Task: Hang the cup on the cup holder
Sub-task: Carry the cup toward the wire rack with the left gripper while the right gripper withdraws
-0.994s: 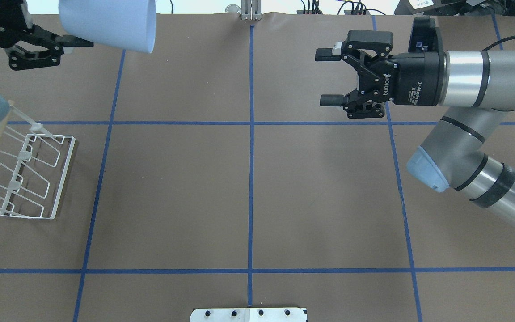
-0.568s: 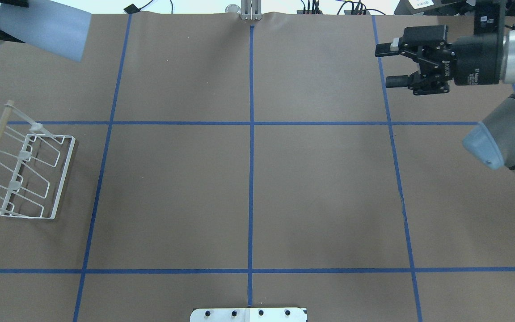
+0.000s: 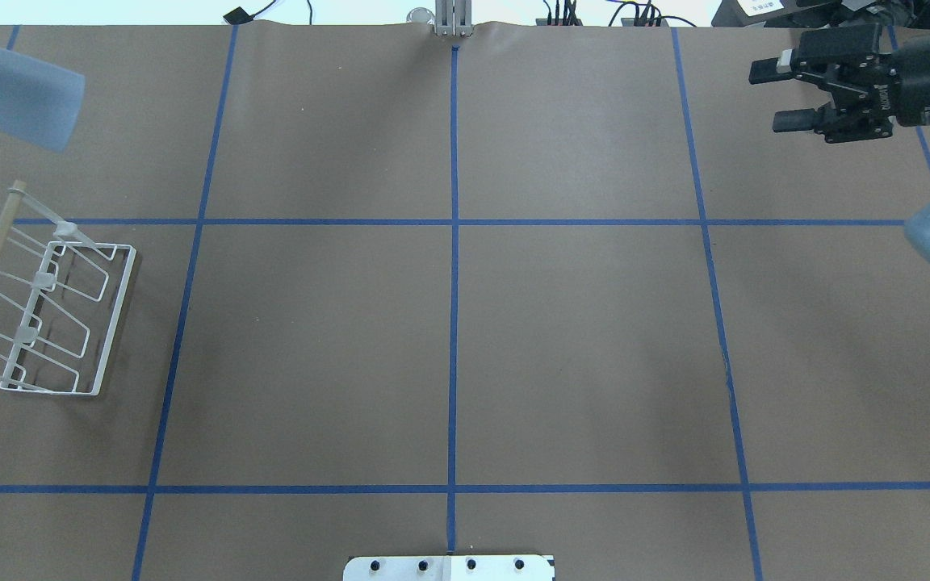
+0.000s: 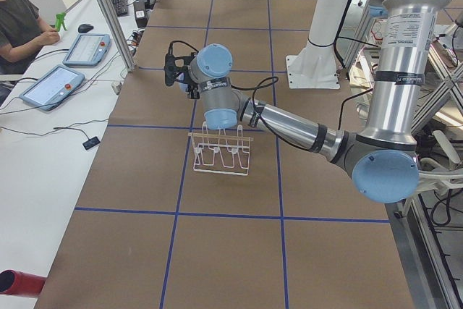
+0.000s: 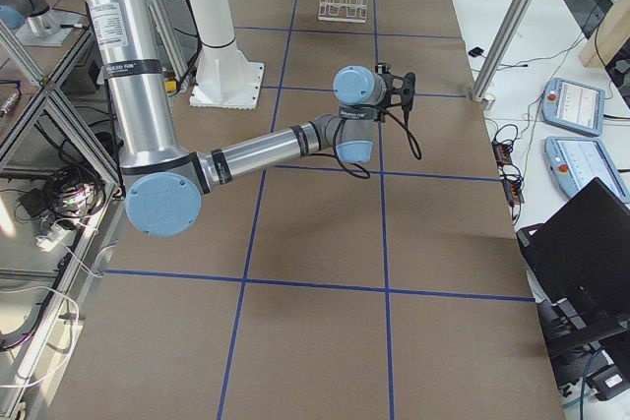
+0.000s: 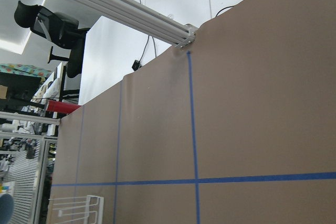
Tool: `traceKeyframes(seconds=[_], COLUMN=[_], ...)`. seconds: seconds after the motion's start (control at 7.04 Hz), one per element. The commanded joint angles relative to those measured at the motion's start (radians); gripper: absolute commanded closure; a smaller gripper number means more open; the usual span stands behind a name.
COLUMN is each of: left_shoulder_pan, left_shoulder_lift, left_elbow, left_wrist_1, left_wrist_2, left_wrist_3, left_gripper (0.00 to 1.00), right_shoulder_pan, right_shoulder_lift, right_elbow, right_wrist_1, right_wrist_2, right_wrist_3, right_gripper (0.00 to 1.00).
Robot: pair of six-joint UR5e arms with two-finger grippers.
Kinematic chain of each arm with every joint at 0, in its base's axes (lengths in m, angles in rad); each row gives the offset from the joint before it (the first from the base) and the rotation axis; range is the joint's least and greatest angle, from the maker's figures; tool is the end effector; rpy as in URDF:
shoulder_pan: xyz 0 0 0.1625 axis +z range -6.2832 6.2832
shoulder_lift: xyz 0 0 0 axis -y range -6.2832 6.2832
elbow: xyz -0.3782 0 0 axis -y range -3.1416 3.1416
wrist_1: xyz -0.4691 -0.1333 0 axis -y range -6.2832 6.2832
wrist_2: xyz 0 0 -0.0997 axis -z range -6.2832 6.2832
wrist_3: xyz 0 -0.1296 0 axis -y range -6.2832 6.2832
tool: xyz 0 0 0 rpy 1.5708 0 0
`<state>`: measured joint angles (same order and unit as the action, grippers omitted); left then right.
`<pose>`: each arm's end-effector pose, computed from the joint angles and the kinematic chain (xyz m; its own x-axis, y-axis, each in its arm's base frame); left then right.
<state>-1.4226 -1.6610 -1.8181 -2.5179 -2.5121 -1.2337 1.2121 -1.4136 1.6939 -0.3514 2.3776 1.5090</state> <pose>0.0571 -0.5759 0.3097 0.1941 0.0189 -0.9808 0.4277 0.8982 0.1020 -0.1757 -0.5819 0.3132 0.0493 0.0097 0.9987 -0.3926 0.9196 0.0104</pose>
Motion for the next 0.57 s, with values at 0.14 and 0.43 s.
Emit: traceKeyframes(seconds=[0.14, 0.43], left_shoulder_pan=[-0.004, 0.069], left_shoulder_lift=[0.004, 0.006], left_elbow=[-0.039, -0.142], left_wrist_1=[0.294, 0.594], left_wrist_2=[0.189, 0.261], left_wrist_3=[0.392, 0.556], left_gripper=[1.00, 1.00], right_shoulder_pan=[0.078, 0.133], right_shoulder_lift=[-0.062, -0.061], right_elbow=[-0.010, -0.008], right_wrist_1=[-0.278, -0.473], right_wrist_2=[-0.008, -0.015], right_wrist_3=[-0.486, -0.759], right_gripper=[0.00, 0.00])
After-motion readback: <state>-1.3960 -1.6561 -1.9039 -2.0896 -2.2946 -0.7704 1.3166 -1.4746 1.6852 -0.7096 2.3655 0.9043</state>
